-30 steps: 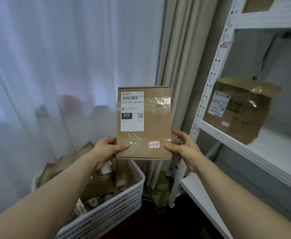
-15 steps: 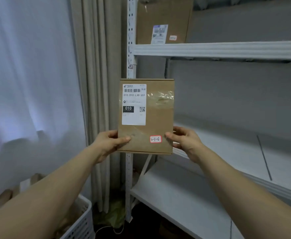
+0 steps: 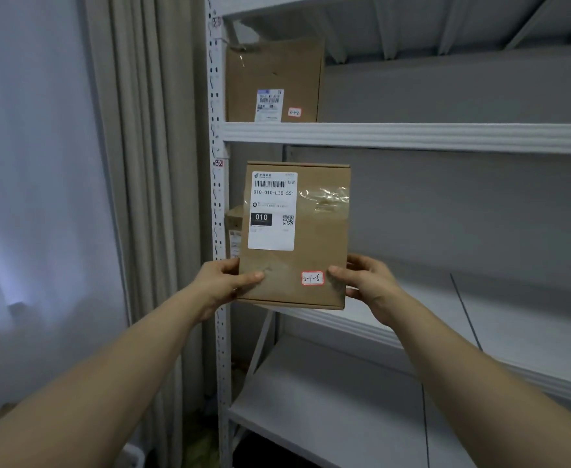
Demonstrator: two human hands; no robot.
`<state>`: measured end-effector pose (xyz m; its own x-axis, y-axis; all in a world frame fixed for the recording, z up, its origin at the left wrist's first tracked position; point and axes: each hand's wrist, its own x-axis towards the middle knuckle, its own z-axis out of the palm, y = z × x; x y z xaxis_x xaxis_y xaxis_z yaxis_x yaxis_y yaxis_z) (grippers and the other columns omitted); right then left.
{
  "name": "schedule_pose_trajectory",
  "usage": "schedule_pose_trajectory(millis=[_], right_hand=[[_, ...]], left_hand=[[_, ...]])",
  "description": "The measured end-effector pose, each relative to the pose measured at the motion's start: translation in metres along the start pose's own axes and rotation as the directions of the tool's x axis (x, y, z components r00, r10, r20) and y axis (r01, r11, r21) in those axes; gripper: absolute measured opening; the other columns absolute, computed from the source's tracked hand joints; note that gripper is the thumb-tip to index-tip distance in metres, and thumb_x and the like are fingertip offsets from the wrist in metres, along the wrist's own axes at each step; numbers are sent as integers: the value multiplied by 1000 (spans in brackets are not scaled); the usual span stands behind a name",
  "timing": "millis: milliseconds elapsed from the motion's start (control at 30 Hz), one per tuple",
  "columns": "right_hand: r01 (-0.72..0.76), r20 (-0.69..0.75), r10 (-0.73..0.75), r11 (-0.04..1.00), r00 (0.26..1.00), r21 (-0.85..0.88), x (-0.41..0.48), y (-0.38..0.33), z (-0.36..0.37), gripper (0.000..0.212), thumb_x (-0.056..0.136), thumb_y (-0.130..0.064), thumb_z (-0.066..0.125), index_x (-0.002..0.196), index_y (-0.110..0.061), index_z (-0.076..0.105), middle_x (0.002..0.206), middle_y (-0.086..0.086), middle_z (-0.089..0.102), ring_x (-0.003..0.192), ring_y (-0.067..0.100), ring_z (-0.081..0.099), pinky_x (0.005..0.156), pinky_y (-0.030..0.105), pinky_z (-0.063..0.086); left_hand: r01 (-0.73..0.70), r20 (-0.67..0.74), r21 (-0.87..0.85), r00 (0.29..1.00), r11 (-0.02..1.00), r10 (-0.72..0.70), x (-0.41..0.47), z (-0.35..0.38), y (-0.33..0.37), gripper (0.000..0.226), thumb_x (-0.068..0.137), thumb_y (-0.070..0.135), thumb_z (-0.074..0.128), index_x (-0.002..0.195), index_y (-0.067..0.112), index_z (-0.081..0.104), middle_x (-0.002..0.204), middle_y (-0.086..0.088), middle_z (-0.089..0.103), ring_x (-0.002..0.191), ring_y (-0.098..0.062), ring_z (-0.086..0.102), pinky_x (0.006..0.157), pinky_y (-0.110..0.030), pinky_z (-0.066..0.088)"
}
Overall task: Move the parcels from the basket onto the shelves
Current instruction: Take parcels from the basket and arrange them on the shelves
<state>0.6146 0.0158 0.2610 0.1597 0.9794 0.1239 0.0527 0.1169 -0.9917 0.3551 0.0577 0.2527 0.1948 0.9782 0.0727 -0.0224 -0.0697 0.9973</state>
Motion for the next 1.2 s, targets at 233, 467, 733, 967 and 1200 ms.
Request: schedule_pose_trajectory(millis=[233, 467, 733, 967, 1200], right_hand=[[-39, -54, 38, 999, 998, -25, -4, 1, -3, 88, 65, -33, 86, 139, -11, 44, 119, 4, 63, 106, 22, 63, 88, 40, 53], [-135, -63, 131, 989, 989, -67, -15, 8, -7, 55, 79, -30, 76, 125, -12, 53, 112, 2, 64, 93, 21, 66, 65, 32, 53], [-145, -105, 138, 988, 985, -58, -6, 12, -11, 48, 82, -28, 74, 122, -10, 54, 116, 5, 63, 90, 21, 65, 62, 31, 52], [-180, -132, 172, 982, 976, -54, -5, 20, -14, 53, 82, -28, 74, 127, -8, 52, 114, 5, 64, 88, 22, 66, 62, 32, 53], [-207, -161, 191, 974, 968, -90, -4, 26, -17, 52, 80, -24, 76, 123, -8, 52, 109, 6, 64, 95, 26, 65, 74, 39, 55]], left_hand=[[26, 89, 33, 996, 999, -28, 2, 7, 1, 37, 76, 5, 75, 111, 12, 63, 104, -5, 69, 90, -17, 67, 60, -18, 54], [71, 164, 65, 983, 995, -80, 8, 14, -17, 54, 73, 5, 78, 123, 15, 59, 112, -6, 67, 99, -23, 65, 70, -27, 56], [65, 142, 95, 987, 993, -78, 26, 27, -15, 42, 83, 10, 70, 123, 13, 59, 110, -3, 67, 90, -12, 64, 69, -21, 52], [50, 140, 140, 988, 989, -70, 31, 37, -21, 45, 85, 9, 68, 128, 9, 55, 119, -9, 63, 95, -17, 61, 79, -26, 51], [22, 118, 259, 991, 966, -55, 35, 45, -32, 39, 86, 12, 68, 123, 7, 59, 112, -6, 64, 95, -18, 60, 83, -28, 51]])
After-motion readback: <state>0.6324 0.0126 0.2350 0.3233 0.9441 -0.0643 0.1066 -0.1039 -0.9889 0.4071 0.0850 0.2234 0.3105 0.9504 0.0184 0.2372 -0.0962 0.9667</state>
